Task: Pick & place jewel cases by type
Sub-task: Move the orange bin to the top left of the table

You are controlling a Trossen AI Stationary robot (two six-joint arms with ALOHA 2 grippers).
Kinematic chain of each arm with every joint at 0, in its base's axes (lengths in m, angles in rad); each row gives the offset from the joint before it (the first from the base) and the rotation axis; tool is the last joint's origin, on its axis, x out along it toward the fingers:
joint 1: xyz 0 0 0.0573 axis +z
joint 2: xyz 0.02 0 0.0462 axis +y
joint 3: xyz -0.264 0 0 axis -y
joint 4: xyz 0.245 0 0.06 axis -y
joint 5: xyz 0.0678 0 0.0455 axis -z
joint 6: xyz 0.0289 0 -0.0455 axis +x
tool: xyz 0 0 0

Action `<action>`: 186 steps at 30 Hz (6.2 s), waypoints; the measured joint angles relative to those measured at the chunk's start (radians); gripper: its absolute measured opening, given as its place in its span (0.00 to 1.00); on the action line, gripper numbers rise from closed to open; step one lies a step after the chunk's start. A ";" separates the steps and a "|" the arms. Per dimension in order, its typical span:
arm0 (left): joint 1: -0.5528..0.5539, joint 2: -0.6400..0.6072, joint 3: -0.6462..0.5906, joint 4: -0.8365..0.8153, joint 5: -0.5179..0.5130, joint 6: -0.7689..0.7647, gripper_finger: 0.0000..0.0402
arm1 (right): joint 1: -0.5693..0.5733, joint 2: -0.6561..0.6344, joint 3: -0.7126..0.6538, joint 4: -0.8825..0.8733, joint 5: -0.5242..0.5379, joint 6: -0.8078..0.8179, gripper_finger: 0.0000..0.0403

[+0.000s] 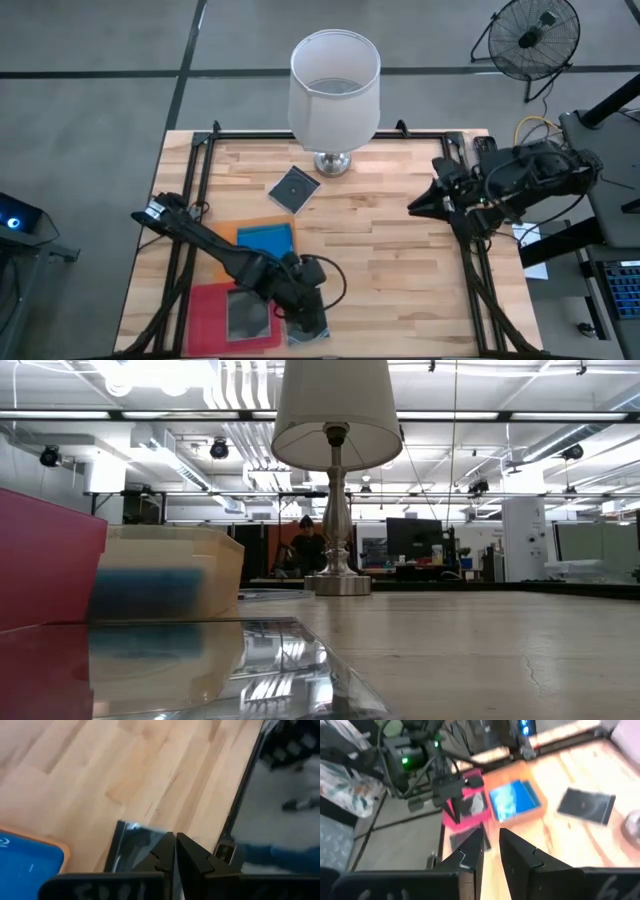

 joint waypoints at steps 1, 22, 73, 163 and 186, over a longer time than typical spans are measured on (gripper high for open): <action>0.001 0.010 -0.001 -0.007 0.023 0.019 0.00 | 0.011 0.000 -0.002 -0.018 0.004 0.005 0.14; 0.048 0.277 -0.002 -0.065 0.324 0.272 0.00 | 0.121 -0.032 -0.015 -0.141 0.140 0.090 0.14; 0.179 0.370 -0.017 0.112 0.332 0.335 0.00 | 0.176 -0.179 -0.026 -0.162 0.266 0.102 0.14; 0.343 -0.056 -0.237 -0.373 0.317 0.385 0.00 | 0.176 -0.169 -0.056 -0.131 0.325 0.064 0.14; 0.377 -0.244 -0.525 -0.520 0.194 0.451 0.00 | 0.176 -0.142 -0.061 -0.129 0.342 0.060 0.14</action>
